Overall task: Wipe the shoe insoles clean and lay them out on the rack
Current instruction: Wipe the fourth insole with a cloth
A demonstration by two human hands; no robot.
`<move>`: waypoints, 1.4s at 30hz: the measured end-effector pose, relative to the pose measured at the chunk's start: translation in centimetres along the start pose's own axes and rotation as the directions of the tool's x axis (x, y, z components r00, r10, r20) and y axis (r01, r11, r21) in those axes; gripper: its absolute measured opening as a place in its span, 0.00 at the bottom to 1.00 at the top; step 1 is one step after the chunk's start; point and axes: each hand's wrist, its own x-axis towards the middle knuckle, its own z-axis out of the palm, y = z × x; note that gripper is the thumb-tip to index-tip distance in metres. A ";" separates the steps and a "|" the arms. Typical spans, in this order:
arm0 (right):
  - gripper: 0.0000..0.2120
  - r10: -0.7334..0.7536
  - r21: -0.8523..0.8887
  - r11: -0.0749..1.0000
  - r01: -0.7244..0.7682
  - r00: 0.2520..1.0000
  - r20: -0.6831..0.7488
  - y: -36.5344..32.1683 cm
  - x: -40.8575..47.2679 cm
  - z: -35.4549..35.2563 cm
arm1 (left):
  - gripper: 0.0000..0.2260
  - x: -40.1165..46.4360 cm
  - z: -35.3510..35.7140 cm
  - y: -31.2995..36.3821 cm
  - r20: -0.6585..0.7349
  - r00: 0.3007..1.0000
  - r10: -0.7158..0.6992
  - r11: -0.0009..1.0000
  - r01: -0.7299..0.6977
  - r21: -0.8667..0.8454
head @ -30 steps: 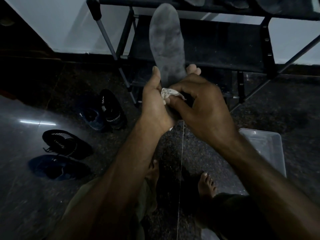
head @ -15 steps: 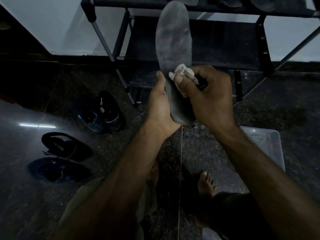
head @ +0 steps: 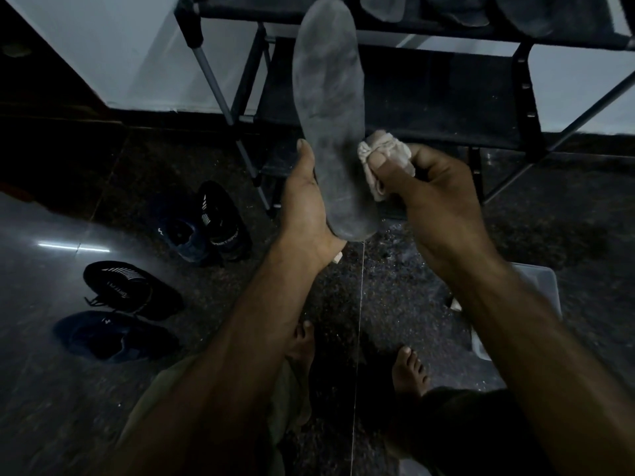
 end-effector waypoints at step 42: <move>0.09 0.183 -0.139 0.979 -0.147 0.937 0.297 -0.2 -2.7 1.9 | 0.38 -1.2 -3.2 4.8 0.073 0.988 0.134 0.985 -0.125 -0.121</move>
